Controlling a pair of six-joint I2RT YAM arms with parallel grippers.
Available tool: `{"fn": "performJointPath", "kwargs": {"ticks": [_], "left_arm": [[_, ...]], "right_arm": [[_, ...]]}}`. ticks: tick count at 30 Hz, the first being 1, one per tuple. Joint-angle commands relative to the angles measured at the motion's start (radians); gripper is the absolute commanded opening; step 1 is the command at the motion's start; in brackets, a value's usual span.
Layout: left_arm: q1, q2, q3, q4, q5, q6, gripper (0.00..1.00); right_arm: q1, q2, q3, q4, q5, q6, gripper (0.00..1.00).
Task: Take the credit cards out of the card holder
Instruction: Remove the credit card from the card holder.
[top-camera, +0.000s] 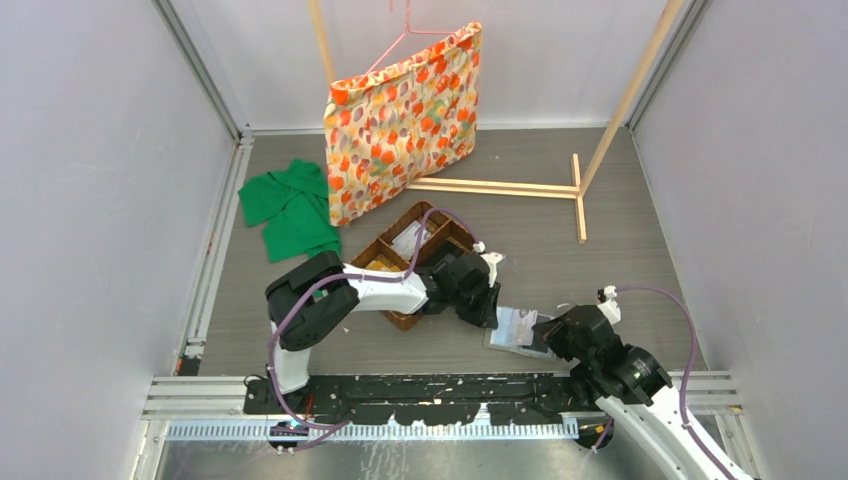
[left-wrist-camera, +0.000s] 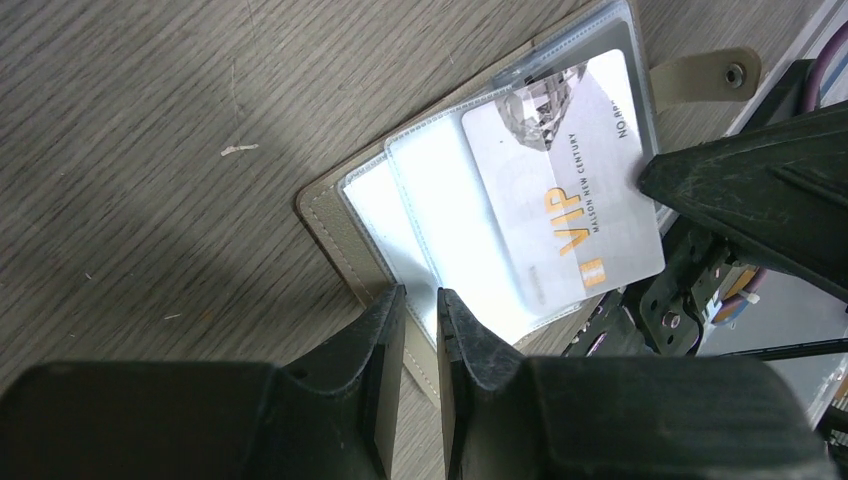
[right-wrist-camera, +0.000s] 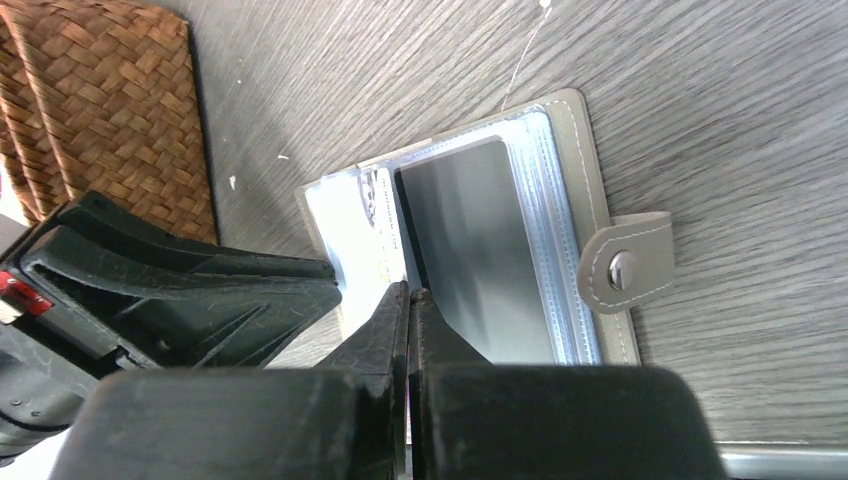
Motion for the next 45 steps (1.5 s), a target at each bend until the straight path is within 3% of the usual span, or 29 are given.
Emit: {"fn": "performJointPath", "kwargs": {"ticks": [1,12,22,23,26,28,34,45], "left_arm": [[0.028,0.062,-0.039,-0.166,-0.098,0.063,0.22],[0.038,0.027,-0.035,-0.166,-0.068,0.067,0.22],[0.023,-0.052,-0.006,-0.220,-0.061,0.079,0.21],[0.020,-0.060,-0.001,-0.224,-0.060,0.080,0.22],[-0.002,-0.087,0.024,-0.241,-0.055,0.084,0.22],[-0.014,-0.096,0.047,-0.252,-0.046,0.084,0.23],[-0.027,-0.084,0.072,-0.182,0.032,0.024,0.24],[-0.031,-0.035,0.117,-0.136,0.042,-0.015,0.24]], "right_arm": [[-0.002,-0.030,0.050,-0.099,0.061,0.031,0.01],[-0.001,-0.014,0.177,-0.176,0.130,0.008,0.01],[0.000,0.055,0.181,-0.143,0.123,-0.003,0.01],[-0.002,0.066,0.167,-0.134,0.111,-0.004,0.04],[-0.002,0.102,0.127,-0.058,0.062,-0.009,0.29],[0.000,0.138,0.107,-0.013,0.031,-0.016,0.36],[-0.001,0.248,0.090,0.096,-0.014,-0.054,0.37],[-0.002,0.272,0.061,0.129,-0.025,-0.057,0.37]]}}
